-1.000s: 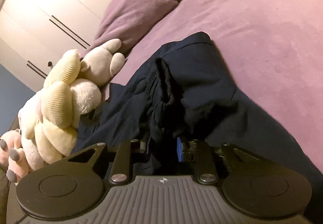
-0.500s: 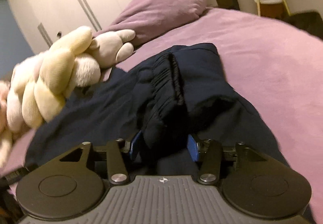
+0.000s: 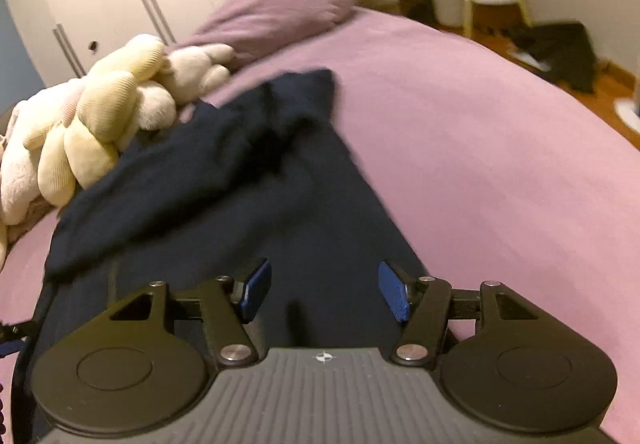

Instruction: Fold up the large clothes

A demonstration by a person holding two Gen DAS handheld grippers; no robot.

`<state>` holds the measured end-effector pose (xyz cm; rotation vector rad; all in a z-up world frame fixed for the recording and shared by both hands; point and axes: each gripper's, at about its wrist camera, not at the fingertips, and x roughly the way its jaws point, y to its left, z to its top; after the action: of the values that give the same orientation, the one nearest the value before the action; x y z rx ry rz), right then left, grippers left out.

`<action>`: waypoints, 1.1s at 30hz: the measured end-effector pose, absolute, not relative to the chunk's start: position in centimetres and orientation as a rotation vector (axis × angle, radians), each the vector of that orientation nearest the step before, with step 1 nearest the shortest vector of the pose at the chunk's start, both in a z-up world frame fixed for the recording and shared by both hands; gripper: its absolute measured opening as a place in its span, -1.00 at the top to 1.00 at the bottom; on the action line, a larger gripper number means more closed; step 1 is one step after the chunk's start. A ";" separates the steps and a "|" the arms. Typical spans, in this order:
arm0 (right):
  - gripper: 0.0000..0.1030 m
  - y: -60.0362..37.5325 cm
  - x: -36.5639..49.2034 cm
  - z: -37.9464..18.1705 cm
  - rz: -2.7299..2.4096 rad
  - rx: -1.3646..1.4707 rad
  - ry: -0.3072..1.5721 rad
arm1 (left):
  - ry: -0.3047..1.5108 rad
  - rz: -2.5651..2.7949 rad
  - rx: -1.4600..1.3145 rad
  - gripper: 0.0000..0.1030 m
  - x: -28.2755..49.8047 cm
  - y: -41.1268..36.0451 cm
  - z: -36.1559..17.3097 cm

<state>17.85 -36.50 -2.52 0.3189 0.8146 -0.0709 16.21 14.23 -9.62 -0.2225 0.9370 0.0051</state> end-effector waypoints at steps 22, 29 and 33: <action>0.43 -44.3 4.6 -3.3 0.060 0.735 0.939 | 1.010 -0.163 -0.661 -0.43 5.9 18.3 -11.8; 0.42 -43.9 5.7 -4.2 0.113 0.739 1.000 | 1.007 -0.249 -0.768 0.04 5.4 20.2 -10.9; 0.50 -43.3 5.5 -3.4 0.181 0.742 0.964 | 1.027 -0.242 -0.792 -0.22 5.6 20.4 -11.2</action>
<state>5.50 -43.32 -3.41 0.7420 0.9640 0.1811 5.65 20.39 -11.23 -0.7920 1.0271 -0.2423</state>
